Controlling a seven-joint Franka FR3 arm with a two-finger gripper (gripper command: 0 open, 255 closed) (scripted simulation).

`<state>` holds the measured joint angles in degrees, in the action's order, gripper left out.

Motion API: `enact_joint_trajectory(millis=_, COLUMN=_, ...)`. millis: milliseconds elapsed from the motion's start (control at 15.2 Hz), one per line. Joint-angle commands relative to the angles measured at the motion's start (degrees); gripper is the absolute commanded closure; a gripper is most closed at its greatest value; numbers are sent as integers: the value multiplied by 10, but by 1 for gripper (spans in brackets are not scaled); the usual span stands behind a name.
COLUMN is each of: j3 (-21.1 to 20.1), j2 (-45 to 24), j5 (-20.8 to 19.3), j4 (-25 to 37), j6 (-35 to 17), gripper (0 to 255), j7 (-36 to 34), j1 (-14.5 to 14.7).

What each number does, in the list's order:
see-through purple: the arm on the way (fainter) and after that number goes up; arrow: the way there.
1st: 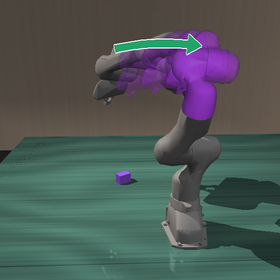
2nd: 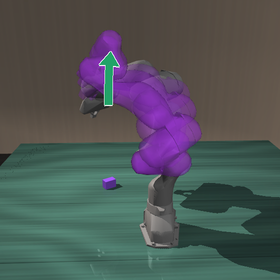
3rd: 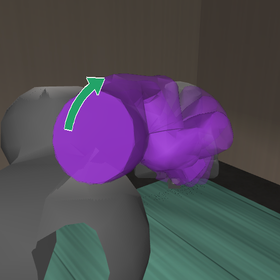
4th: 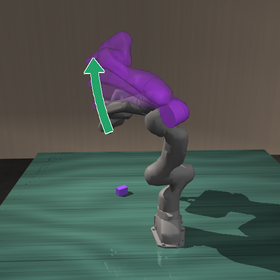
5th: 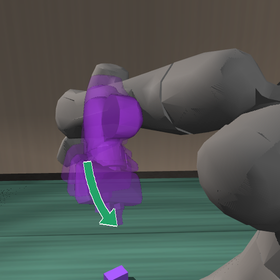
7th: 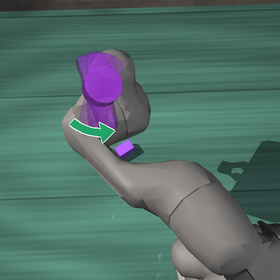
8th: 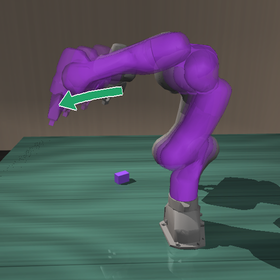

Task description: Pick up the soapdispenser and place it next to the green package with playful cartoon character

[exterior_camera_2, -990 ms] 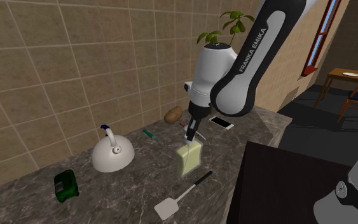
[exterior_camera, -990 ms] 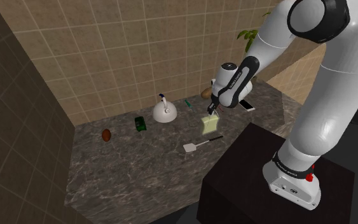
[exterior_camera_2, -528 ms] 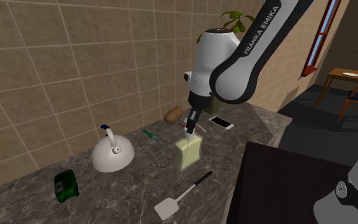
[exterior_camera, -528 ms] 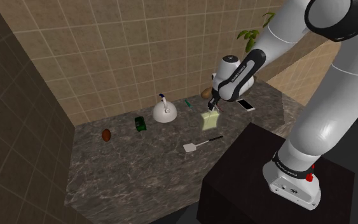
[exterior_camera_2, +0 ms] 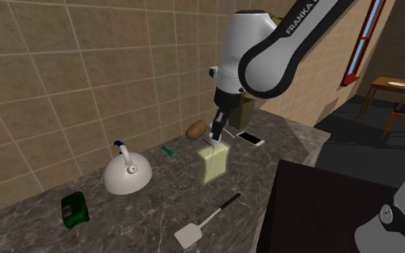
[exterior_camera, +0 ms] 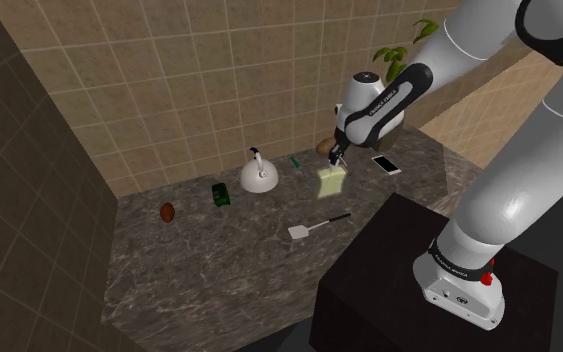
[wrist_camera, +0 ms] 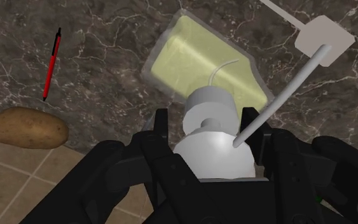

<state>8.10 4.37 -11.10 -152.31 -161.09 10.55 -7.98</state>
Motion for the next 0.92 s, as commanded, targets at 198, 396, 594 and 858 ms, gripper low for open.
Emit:
enact_joint_trajectory(millis=198, j3=-1, j2=40, j5=6, j4=9, j6=49, gripper=255, j7=7, j1=2)
enact_joint_trajectory(millis=396, j3=-2, j2=62, j5=9, j4=15, j6=77, gripper=255, j7=10, j1=3)
enact_joint_trajectory(millis=594, j3=-2, j2=82, j5=12, j4=22, j6=104, gripper=255, j7=13, j1=5)
enact_joint_trajectory(millis=858, j3=-3, j2=107, j5=15, j4=34, j6=141, gripper=255, j7=17, j1=6)
